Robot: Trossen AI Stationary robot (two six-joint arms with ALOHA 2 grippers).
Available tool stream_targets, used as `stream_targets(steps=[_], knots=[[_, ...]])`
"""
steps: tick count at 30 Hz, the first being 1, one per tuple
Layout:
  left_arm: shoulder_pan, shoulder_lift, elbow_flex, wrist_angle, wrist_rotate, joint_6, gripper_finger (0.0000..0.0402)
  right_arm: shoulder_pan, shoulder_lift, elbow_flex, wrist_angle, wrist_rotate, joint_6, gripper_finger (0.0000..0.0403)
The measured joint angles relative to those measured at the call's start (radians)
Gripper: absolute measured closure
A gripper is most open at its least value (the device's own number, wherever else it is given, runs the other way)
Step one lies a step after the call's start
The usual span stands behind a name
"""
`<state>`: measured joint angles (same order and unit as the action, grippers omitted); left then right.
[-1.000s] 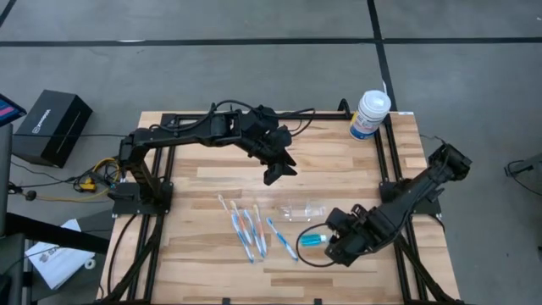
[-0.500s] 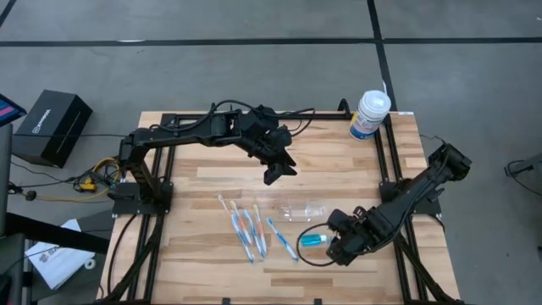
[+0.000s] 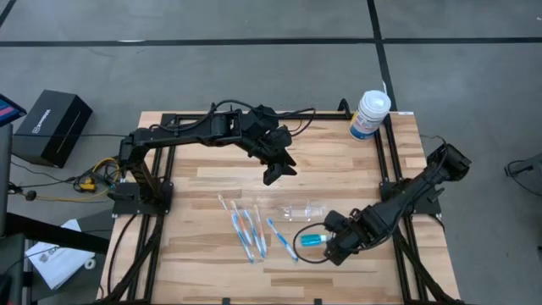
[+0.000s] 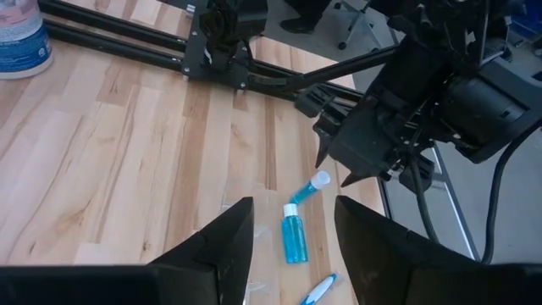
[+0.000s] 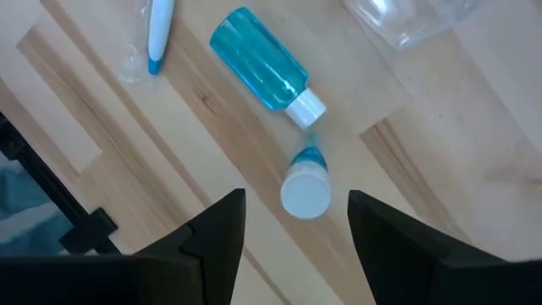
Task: Pick & Place toothbrushing station
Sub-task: Put the right blue mouthwash into the transparent organizer
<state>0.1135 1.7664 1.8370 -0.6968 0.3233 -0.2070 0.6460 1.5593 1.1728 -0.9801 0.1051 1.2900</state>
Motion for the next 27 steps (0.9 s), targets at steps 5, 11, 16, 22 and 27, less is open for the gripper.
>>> stream_targets(steps=[5,11,16,22,27], knots=[[0.000,0.000,0.000,0.000,0.000,0.000,0.0242,-0.015,0.000,0.000,0.001,0.000,-0.020,0.0202],[0.000,0.000,0.000,-0.002,0.000,0.000,0.0241,-0.014,0.000,0.000,0.001,0.000,-0.033,0.0204],[0.000,0.000,0.000,-0.003,0.000,0.000,0.0242,-0.014,0.000,-0.036,0.053,-0.001,-0.026,0.0203],[0.000,0.000,0.000,-0.003,0.001,0.002,0.0241,-0.015,0.000,-0.066,0.057,-0.014,-0.009,0.0207],[0.000,0.000,0.000,-0.003,0.001,0.016,0.0242,-0.027,0.000,-0.066,0.064,-0.021,-0.018,0.0208]])
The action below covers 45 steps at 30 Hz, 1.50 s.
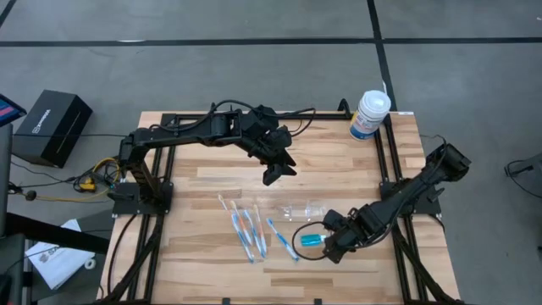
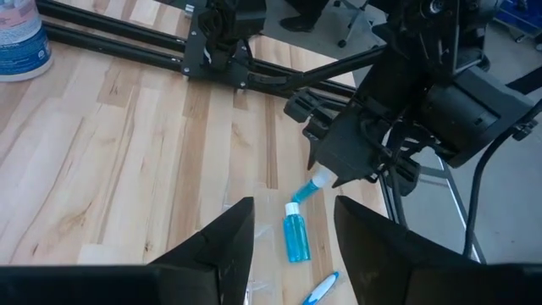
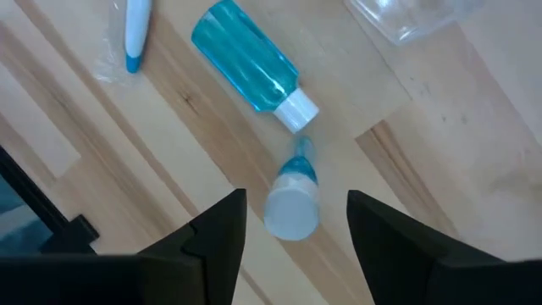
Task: Pick & Place toothbrushing station
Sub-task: Put the right blue mouthwash into the transparent organizer
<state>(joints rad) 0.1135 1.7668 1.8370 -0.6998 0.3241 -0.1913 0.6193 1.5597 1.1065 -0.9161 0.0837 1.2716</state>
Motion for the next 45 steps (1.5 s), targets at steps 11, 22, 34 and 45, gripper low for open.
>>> stream_targets(steps=[11,22,34,45], knots=[[0.000,0.000,0.000,-0.001,0.001,0.000,0.0243,-0.001,0.000,0.000,0.012,0.001,-0.015,0.0209],[0.000,0.000,0.000,-0.003,0.016,0.000,0.0243,0.001,0.000,0.000,0.011,-0.027,-0.015,0.0209],[0.000,0.000,0.000,-0.009,0.015,0.005,0.0243,0.009,-0.001,-0.061,0.041,-0.110,-0.008,0.0211],[0.011,0.000,0.000,-0.013,0.023,0.007,0.0243,-0.023,-0.001,-0.034,0.075,-0.089,-0.071,0.0209]])
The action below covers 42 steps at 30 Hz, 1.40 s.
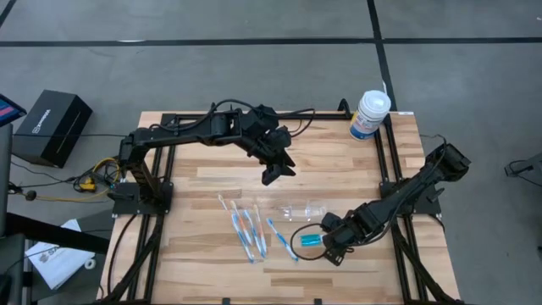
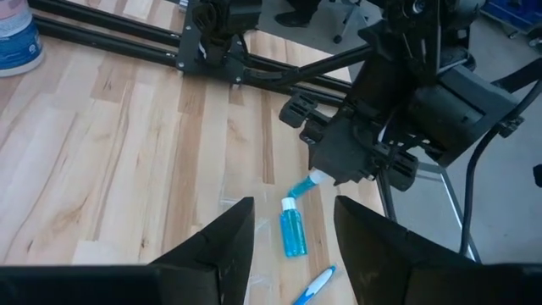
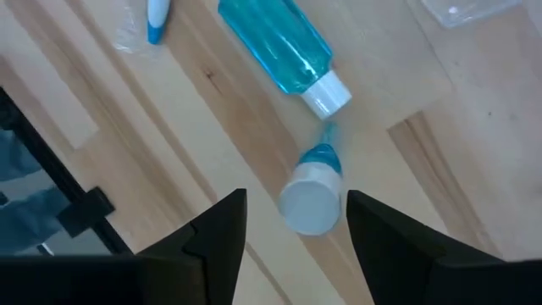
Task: Pick & Place toothbrushing station
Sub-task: Put the right blue mouthwash into the transparent organizer
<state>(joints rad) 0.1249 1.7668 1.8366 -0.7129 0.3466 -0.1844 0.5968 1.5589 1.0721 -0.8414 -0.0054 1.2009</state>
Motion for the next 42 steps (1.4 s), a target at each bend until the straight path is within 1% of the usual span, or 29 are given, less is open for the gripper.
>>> stream_targets(steps=[6,13,17,24,27,42], knots=[[0.005,0.000,0.000,-0.003,0.000,-0.003,0.0243,0.000,0.000,0.000,-0.006,0.008,-0.005,0.0209],[0.009,0.000,0.000,-0.003,0.000,-0.004,0.0243,0.000,0.000,0.000,-0.012,0.013,-0.005,0.0226],[0.010,0.000,0.000,-0.004,0.000,-0.004,0.0243,0.000,0.000,0.000,-0.018,0.014,-0.005,0.0248],[0.010,0.000,0.000,-0.005,0.000,-0.004,0.0243,0.000,0.000,0.000,-0.018,0.029,-0.005,0.0302],[0.010,0.000,0.000,-0.005,0.000,-0.004,0.0243,0.000,0.000,0.001,-0.018,0.030,-0.005,0.0317],[0.010,0.000,0.000,-0.004,0.000,0.001,0.0243,-0.014,-0.005,0.001,-0.019,0.028,0.003,0.0317]])
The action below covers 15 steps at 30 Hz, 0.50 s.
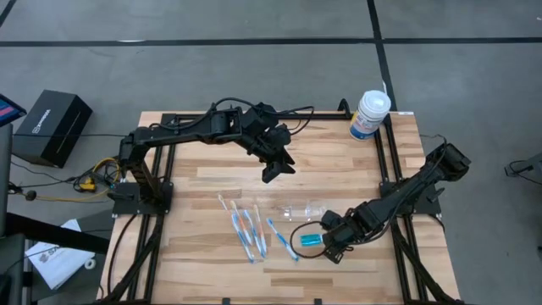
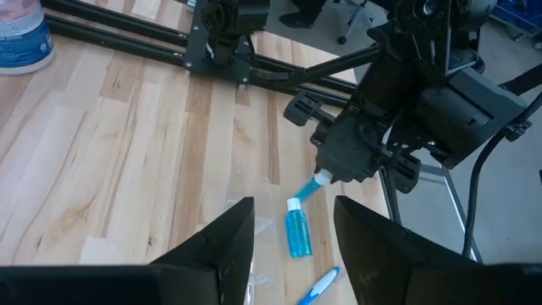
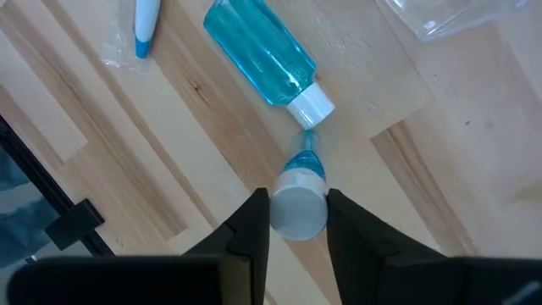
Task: Pick & Place toothbrushing station
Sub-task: Put the right blue mouthwash into the transparent organizer
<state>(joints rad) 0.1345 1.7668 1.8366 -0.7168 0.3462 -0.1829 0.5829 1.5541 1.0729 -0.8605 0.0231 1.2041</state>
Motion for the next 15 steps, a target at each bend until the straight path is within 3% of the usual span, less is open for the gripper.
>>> stream_targets(steps=[15], knots=[[0.003,0.000,0.000,0.008,0.000,0.017,0.0243,-0.057,-0.145,0.005,-0.037,0.012,-0.037,0.0318]])
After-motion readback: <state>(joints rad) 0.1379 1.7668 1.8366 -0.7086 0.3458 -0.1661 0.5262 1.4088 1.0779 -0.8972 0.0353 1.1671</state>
